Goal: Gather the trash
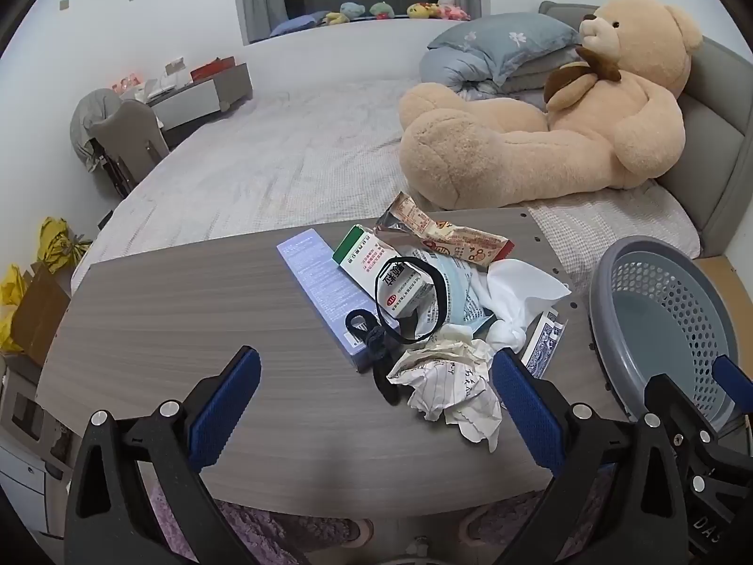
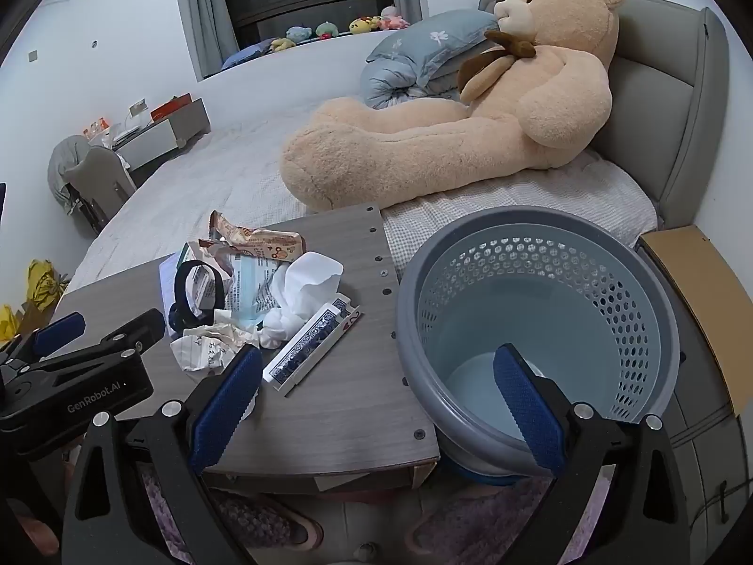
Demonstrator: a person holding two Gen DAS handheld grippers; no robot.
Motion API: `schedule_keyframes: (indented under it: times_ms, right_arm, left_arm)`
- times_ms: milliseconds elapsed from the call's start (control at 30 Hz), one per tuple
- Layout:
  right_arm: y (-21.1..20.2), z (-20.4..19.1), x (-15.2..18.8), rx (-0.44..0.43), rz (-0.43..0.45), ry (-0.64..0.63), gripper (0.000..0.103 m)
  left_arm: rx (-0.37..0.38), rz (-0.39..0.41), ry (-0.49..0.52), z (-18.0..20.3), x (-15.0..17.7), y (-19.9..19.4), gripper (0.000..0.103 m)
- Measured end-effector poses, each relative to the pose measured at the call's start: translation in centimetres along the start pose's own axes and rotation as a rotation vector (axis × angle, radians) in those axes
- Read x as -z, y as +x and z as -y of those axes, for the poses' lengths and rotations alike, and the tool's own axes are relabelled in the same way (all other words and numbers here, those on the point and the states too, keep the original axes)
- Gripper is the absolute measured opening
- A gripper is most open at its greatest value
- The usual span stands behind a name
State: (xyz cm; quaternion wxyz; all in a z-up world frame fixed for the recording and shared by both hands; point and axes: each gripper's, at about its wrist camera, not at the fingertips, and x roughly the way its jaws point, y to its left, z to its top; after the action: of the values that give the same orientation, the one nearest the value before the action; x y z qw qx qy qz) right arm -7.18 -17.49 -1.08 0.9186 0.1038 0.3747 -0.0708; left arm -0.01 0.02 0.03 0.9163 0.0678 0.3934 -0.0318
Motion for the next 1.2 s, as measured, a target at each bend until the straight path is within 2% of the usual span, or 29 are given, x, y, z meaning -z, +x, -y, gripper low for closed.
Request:
schedule_keyframes:
  times_ms: [633, 1200]
  right_arm:
    - [-0.2, -0.5, 0.5, 0.003, 0.0, -0.003, 0.094]
    - [0.4, -0.5, 0.6, 0.002, -0.006, -0.005, 0.094]
  left_arm:
    - [0.005, 0.017, 0.007, -0.4, 0.0, -1.4, 0.097]
    - [0.003, 0.016, 0.017, 0.1, 0.2, -1.0, 0.097]
